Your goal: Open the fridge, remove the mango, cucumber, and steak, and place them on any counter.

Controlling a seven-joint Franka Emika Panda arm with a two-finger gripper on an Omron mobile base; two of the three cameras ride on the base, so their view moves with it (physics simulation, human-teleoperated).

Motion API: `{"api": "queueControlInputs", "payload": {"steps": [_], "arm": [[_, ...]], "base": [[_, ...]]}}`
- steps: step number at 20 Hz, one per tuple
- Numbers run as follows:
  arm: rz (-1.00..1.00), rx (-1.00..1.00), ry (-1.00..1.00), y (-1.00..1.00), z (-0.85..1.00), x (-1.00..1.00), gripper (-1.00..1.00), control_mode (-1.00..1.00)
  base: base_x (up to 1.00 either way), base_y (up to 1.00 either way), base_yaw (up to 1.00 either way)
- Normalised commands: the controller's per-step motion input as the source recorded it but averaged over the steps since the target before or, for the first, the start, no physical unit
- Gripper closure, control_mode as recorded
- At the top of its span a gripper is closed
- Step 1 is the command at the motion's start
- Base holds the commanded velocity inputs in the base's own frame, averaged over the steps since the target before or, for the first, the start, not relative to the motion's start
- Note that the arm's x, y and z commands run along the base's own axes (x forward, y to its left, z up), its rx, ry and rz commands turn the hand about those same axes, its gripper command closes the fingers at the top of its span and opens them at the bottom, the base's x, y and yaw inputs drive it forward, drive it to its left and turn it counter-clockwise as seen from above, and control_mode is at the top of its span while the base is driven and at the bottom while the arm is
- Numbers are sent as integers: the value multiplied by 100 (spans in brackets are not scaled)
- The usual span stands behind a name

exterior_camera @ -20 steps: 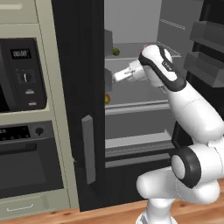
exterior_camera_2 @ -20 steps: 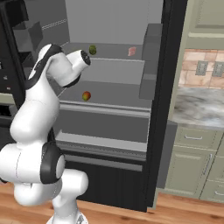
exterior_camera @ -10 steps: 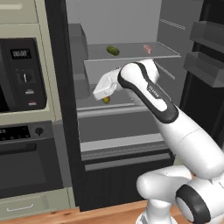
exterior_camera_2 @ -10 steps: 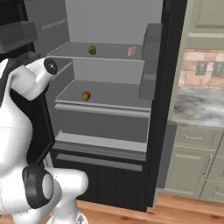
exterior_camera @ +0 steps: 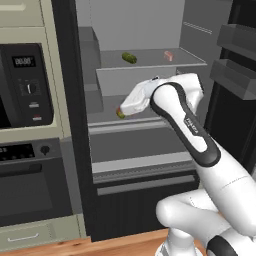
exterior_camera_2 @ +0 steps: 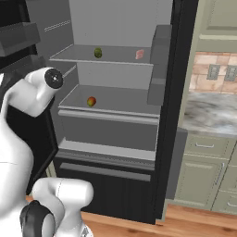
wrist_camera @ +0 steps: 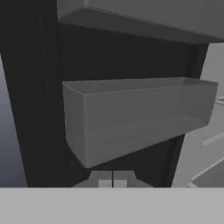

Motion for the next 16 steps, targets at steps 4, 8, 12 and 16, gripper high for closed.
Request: {"api": "queueControlInputs", "payload": {"steps": [4,8,12,16], "arm": [[-24,0,9,-77,0,-21,100,-100],[-46,-2,0,-96,21,-27,100,-100],[-56,-5,3,-96,57,-14,100,-100],[-53,-1,25,-71,74,-10,100,-100]], "base": [[0,0,0],[0,0,0],[0,0,0],[0,0,0]]}}
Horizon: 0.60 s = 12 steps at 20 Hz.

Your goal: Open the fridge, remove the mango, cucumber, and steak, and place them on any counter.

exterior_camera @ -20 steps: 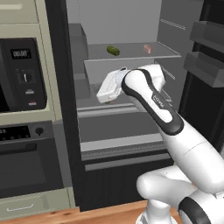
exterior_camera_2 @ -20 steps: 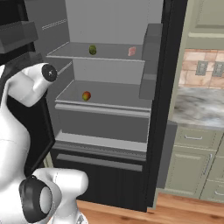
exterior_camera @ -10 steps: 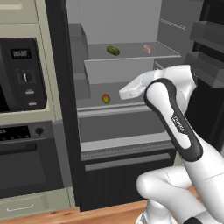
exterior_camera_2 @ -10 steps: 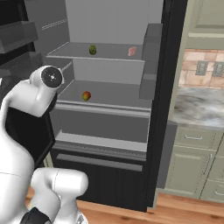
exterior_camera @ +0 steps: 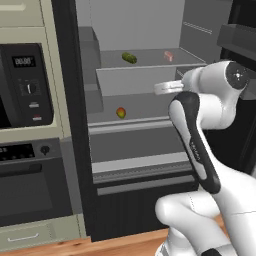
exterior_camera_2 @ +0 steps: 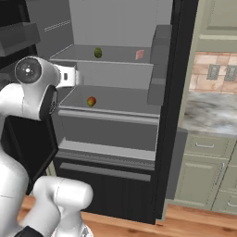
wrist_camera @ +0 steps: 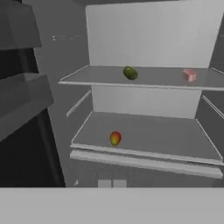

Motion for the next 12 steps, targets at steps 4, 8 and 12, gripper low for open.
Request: {"api": "queueControlInputs", "payload": {"steps": [4,8,12], "arm": [[-42,-2,17,-38,39,-5,100,-100],[-27,0,10,-22,4,-1,100,-100],[-7,0,0,-8,0,-16,100,-100]], "base": [[0,0,0],[0,0,0],[0,0,0]]}}
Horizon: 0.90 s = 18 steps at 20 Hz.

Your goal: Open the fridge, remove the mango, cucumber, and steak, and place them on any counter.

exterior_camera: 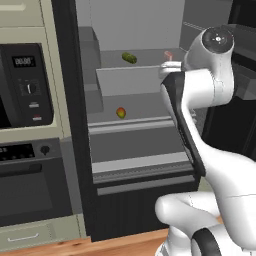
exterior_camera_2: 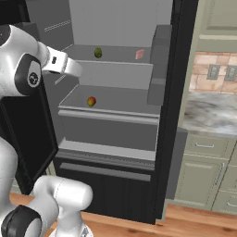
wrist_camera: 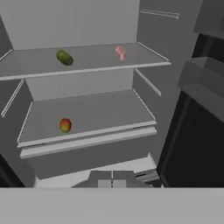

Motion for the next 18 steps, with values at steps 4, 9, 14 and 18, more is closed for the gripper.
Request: {"api": "queueControlInputs", "payload": {"steps": [4,9,14,18], "arm": [[14,0,0,-1,-10,-31,-100,-100],[24,0,-1,0,-20,-25,-100,-100],[3,0,0,0,0,-1,-100,-100],[6,0,2,0,0,0,-100,-100]], "base": [[0,0,0],[0,0,0],[0,0,0],[0,0,0]]}}
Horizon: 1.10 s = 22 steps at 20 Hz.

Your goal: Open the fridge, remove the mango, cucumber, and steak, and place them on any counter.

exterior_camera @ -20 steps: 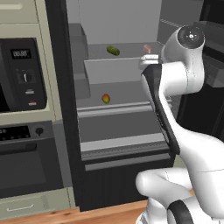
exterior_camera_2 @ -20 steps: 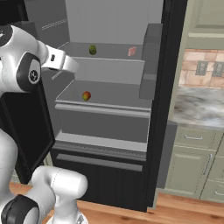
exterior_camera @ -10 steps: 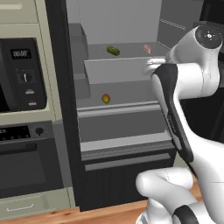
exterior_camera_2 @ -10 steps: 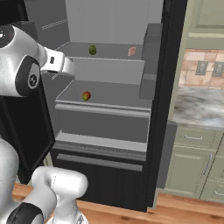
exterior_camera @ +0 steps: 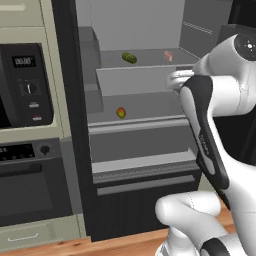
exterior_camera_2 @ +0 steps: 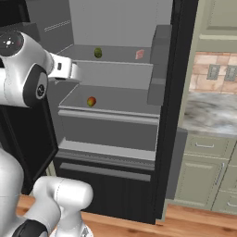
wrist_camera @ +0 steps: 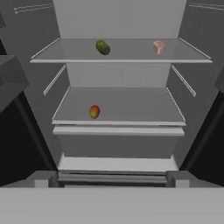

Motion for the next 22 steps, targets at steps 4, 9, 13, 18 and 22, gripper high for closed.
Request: {"api": "queueControlInputs", "payload": {"steps": [4,9,13,18,22], "arm": [[0,0,5,0,0,0,-100,-100],[0,0,3,-1,0,0,-100,-100],[0,0,-10,0,0,7,-100,-100],[0,0,-7,-1,-2,45,-100,-100],[0,0,0,-12,-4,55,-100,-100]], "base": [[0,0,0],[0,0,0],[0,0,0],[0,0,0],[0,0,0]]}}
